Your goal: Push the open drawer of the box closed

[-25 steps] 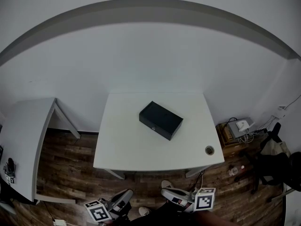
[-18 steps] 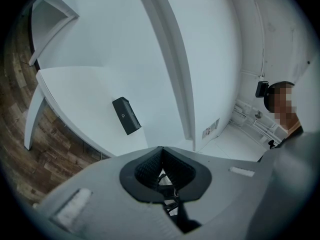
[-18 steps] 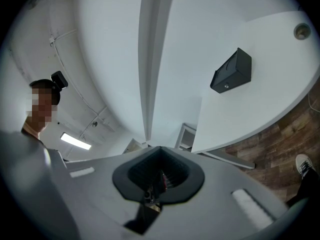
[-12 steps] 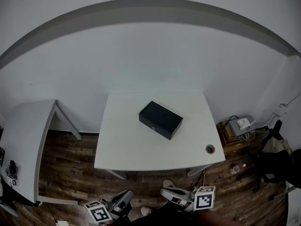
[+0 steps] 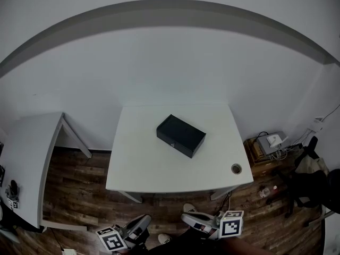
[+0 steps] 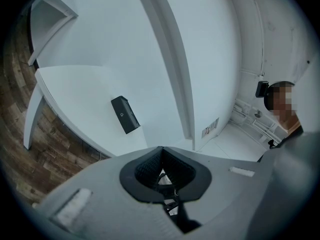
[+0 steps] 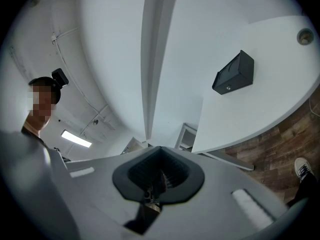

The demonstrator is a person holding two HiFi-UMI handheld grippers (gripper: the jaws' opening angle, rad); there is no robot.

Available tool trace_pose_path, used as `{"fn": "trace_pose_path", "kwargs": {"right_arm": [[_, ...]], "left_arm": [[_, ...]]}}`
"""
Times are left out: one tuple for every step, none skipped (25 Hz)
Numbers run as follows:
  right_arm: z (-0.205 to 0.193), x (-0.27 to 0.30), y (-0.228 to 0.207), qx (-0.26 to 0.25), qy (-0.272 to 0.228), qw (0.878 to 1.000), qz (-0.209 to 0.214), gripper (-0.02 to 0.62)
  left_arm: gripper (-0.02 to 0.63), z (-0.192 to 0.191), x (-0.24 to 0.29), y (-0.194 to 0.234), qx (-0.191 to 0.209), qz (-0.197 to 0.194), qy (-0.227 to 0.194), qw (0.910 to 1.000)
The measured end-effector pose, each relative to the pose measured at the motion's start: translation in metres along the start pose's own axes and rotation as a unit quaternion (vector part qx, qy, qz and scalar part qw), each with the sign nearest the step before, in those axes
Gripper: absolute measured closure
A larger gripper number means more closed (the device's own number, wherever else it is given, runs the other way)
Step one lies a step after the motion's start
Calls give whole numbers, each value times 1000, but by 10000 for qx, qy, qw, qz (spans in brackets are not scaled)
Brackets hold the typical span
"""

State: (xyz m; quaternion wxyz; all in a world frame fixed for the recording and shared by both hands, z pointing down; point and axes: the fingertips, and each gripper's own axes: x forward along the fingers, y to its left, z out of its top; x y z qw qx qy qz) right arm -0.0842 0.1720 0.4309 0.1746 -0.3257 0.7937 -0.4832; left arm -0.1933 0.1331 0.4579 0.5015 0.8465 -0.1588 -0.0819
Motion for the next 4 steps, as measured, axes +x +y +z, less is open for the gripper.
{"fn": "trace_pose_path", "kwargs": {"right_arm": [[0, 0, 0, -2, -2, 10000, 6, 592], [0, -1, 1, -4, -1, 10000, 13, 592], [0, -1, 1, -7, 4, 10000, 19, 592], [0, -1, 1, -10, 10, 10000, 26, 592]], "left_arm": [[606, 0, 0, 0, -1, 6, -9, 10000], [606, -1, -1, -1, -2, 11, -18, 10000], [606, -1, -1, -1, -5, 16, -28, 10000], [606, -2, -1, -1, -8, 21, -38, 10000]]}}
